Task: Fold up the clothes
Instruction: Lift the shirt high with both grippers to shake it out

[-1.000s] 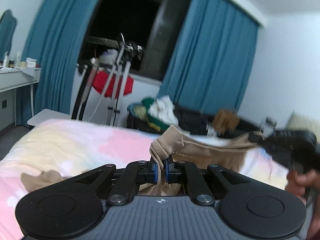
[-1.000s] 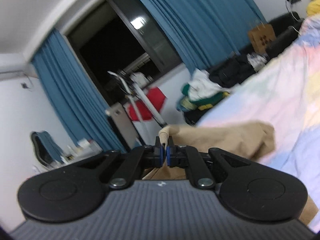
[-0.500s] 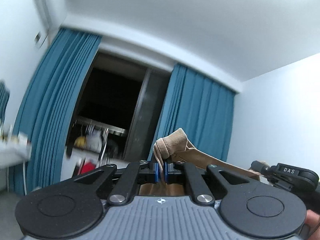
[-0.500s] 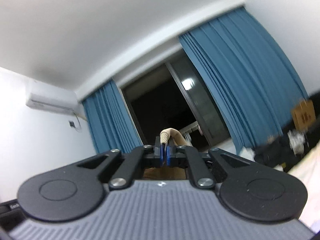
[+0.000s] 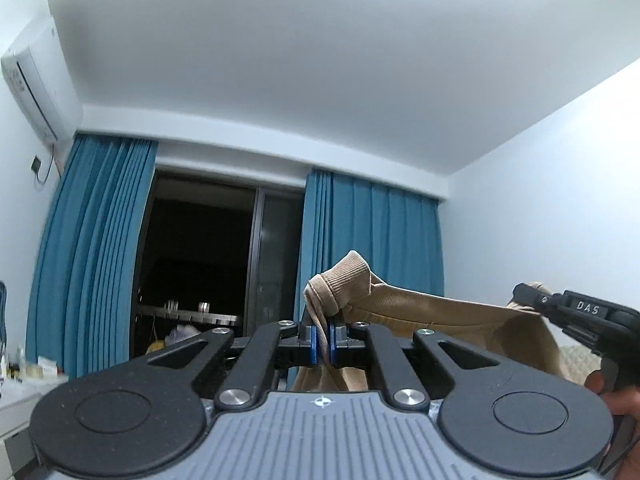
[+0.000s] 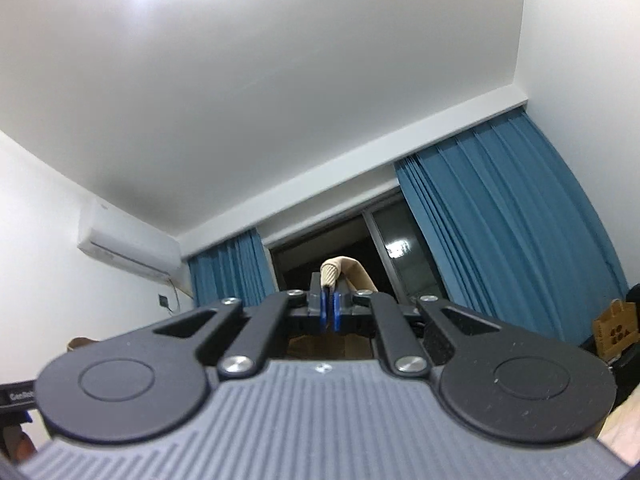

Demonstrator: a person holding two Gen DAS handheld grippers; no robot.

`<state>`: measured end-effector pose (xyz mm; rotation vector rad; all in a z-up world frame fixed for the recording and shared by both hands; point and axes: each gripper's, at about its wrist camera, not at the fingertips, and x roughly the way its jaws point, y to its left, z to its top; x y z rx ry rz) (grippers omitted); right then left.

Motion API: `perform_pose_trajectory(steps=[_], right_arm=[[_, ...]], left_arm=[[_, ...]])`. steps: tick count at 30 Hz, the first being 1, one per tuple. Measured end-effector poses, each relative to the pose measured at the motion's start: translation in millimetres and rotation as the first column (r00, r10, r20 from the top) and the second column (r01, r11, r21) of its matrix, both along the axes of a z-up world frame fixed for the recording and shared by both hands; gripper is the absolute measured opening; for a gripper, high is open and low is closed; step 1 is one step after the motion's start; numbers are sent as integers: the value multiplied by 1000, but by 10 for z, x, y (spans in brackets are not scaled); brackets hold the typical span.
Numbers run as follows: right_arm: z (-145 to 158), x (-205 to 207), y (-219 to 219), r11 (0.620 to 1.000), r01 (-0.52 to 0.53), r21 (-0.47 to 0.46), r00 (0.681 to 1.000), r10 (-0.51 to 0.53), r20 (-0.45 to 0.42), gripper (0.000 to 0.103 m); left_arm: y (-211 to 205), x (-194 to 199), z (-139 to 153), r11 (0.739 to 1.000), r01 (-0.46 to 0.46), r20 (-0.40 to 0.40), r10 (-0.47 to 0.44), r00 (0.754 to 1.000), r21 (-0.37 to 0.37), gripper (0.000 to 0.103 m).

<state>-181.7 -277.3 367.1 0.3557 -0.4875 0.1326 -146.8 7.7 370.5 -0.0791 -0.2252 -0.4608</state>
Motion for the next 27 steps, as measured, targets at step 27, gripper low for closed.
perform_pose_trajectory(steps=[27], right_arm=[[-2919, 5370, -421, 997, 75, -18, 730, -68, -680, 7]], left_arm=[[-1122, 5831, -3540, 978, -131, -547, 200, 813, 162, 6]])
